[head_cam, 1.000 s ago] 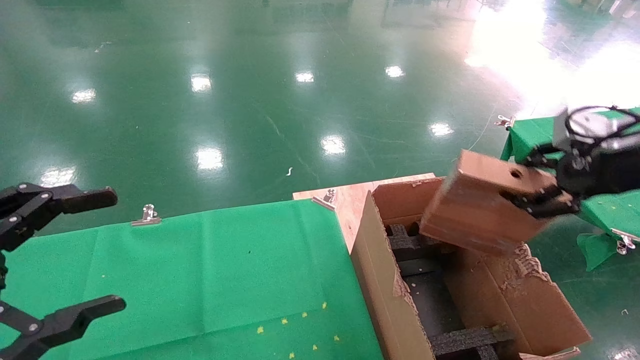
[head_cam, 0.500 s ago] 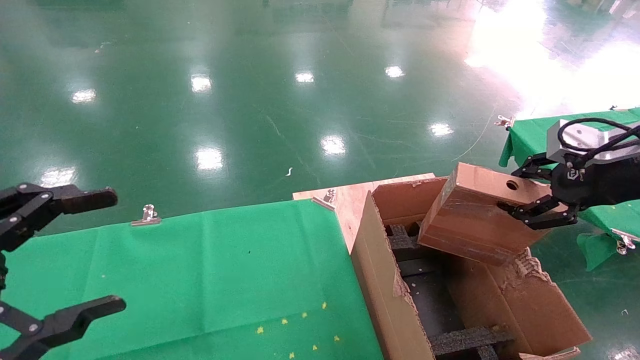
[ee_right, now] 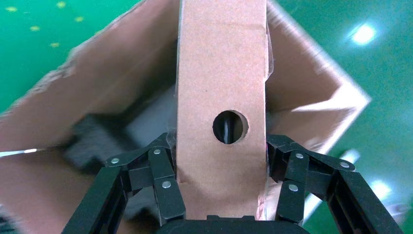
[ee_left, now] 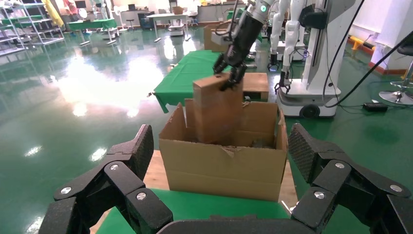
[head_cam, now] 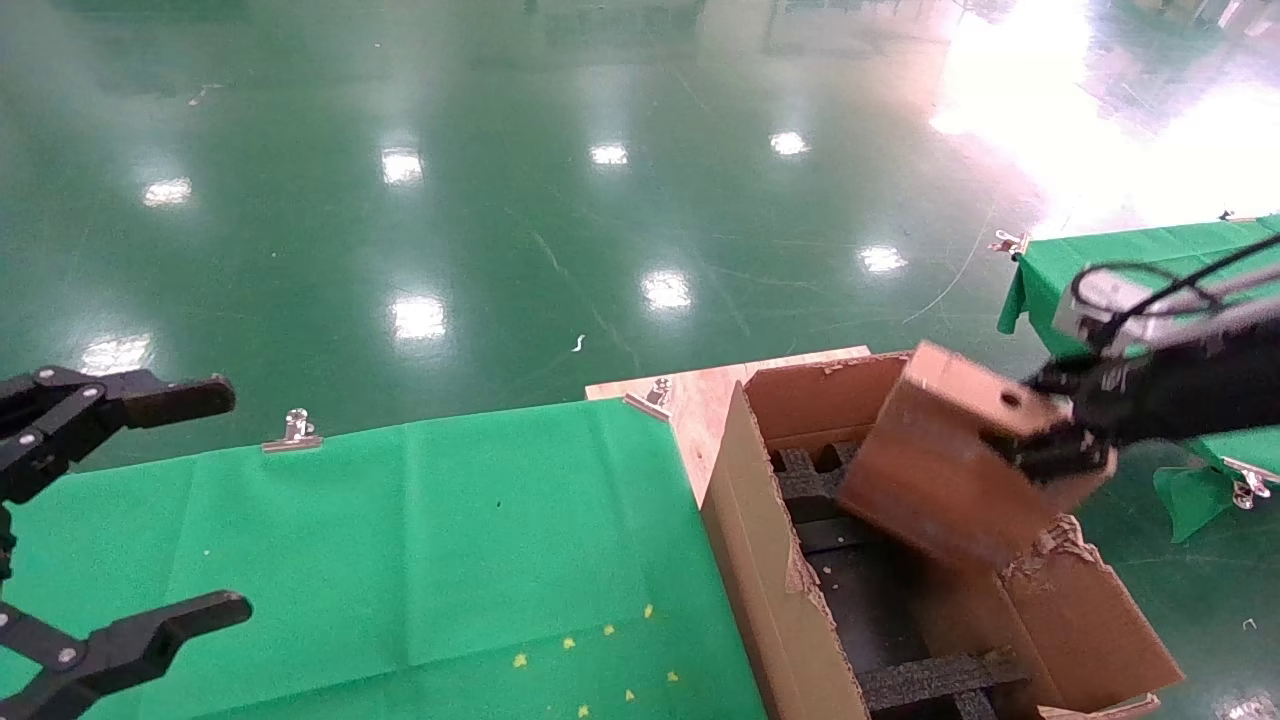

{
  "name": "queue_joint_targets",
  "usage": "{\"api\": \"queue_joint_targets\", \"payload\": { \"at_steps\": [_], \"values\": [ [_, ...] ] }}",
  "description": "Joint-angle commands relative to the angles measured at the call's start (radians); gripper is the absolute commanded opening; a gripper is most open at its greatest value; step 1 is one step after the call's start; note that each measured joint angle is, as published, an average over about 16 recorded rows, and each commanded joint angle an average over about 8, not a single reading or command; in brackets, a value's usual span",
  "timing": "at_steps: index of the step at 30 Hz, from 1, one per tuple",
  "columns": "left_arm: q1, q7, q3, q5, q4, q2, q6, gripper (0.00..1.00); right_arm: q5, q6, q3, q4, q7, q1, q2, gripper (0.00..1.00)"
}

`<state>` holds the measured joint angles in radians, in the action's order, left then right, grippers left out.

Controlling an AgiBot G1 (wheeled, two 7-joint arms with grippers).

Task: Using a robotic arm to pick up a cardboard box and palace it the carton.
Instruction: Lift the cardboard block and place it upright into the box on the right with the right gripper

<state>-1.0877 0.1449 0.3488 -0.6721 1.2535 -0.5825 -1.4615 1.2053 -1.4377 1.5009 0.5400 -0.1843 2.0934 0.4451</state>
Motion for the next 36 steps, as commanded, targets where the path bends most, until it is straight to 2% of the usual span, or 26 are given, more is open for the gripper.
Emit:
{"api": "queue_joint_targets", "payload": {
  "at_steps": [1,9,13,18,23,27,36],
  "values": [
    [0.0,0.0,0.0,0.0,0.0,0.0,0.0,1.0,-0.002,0.005,0.007,0.039,-0.062,-0.016,-0.018,0.0],
    [0.0,0.0,0.0,0.0,0.0,0.0,0.0,1.0,0.04,0.139,0.034,0.21,-0.391,-0.048,-0.1,0.0],
    [0.0,0.0,0.0,0.0,0.0,0.0,0.0,1.0,0.059,0.184,0.044,0.295,-0.505,-0.056,-0.13,0.0],
    [0.0,0.0,0.0,0.0,0.0,0.0,0.0,1.0,0.065,0.204,0.048,0.343,-0.546,-0.059,-0.143,0.0],
    [0.0,0.0,0.0,0.0,0.0,0.0,0.0,1.0,0.067,0.206,0.049,0.331,-0.54,-0.061,-0.14,0.0],
    [0.0,0.0,0.0,0.0,0.0,0.0,0.0,1.0,0.081,0.234,0.056,0.329,-0.574,-0.072,-0.135,0.0],
    [0.0,0.0,0.0,0.0,0.0,0.0,0.0,1.0,0.192,0.355,0.098,0.409,-0.785,-0.106,-0.14,0.0]
  ]
}}
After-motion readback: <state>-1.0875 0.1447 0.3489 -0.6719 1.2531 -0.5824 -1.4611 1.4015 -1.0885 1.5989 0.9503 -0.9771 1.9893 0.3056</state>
